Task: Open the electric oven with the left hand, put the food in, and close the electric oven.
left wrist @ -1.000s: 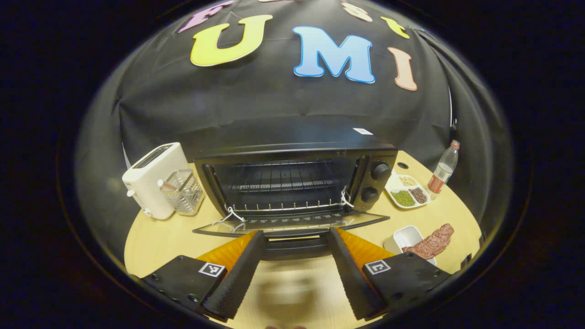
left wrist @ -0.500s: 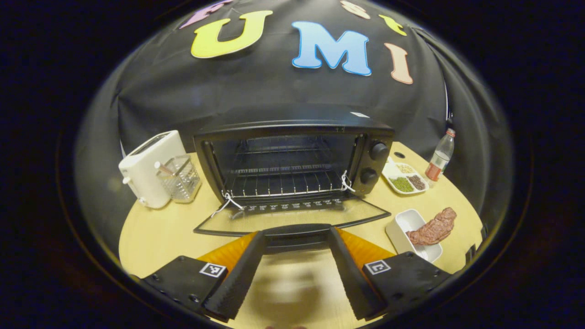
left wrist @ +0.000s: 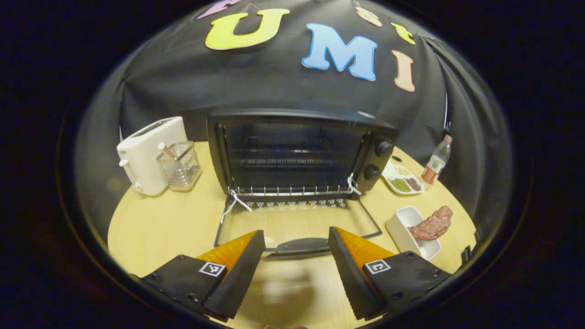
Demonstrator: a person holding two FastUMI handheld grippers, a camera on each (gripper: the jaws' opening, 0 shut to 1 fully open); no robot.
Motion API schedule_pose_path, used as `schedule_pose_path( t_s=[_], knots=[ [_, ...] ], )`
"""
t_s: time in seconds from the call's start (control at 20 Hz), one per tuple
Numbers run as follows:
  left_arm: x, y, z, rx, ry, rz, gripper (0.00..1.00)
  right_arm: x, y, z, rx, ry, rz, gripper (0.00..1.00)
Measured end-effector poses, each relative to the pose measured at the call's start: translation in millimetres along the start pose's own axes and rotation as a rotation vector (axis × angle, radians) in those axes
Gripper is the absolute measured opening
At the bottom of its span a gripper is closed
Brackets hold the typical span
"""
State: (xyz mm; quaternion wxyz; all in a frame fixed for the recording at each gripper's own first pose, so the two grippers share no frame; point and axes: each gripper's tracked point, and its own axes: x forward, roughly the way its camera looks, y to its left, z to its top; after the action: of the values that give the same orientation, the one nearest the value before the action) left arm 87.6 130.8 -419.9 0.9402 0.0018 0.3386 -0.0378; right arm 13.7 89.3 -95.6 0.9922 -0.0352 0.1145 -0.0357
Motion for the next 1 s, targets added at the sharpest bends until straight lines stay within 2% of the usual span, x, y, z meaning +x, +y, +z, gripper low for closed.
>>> schedule_pose_path(
  t_s=[0.1,0.15,0.2,0.35,0.4,0.6,0.75,1.0],
  knots=[
    [-23.9,-2.2,44.3,-0.001,-0.096,0.000,0.98,4.7,2.6,-10.9,0.025,0.031,0.034,0.96],
    [-36.3,-5.5,69.7,-0.004,-0.148,-0.001,0.94,8.6,3.5,-18.3,0.044,0.054,0.061,0.96],
    [-50.8,-7.4,95.0,-0.004,-0.205,0.000,0.99,12.9,1.7,-28.1,0.068,0.085,0.083,0.96],
    [-99.8,-14.6,175.8,-0.003,-0.381,0.010,0.98,34.3,-1.7,-59.8,0.186,0.189,0.162,0.96],
    [-118.6,-15.4,199.8,-0.006,-0.434,0.017,0.94,43.4,-3.9,-71.6,0.232,0.224,0.187,0.96],
    [-195.9,-23.2,276.3,-0.026,-0.605,0.033,0.98,76.6,-15.8,-128.7,0.358,0.357,0.242,0.98],
    [-230.7,-24.5,305.2,-0.029,-0.655,0.069,0.97,86.7,-25.3,-177.9,0.400,0.453,0.264,0.98],
    [-245.4,-26.7,320.5,-0.027,-0.663,0.130,0.97,95.3,-17.6,-258.8,0.499,0.629,0.335,0.98]
  ],
)
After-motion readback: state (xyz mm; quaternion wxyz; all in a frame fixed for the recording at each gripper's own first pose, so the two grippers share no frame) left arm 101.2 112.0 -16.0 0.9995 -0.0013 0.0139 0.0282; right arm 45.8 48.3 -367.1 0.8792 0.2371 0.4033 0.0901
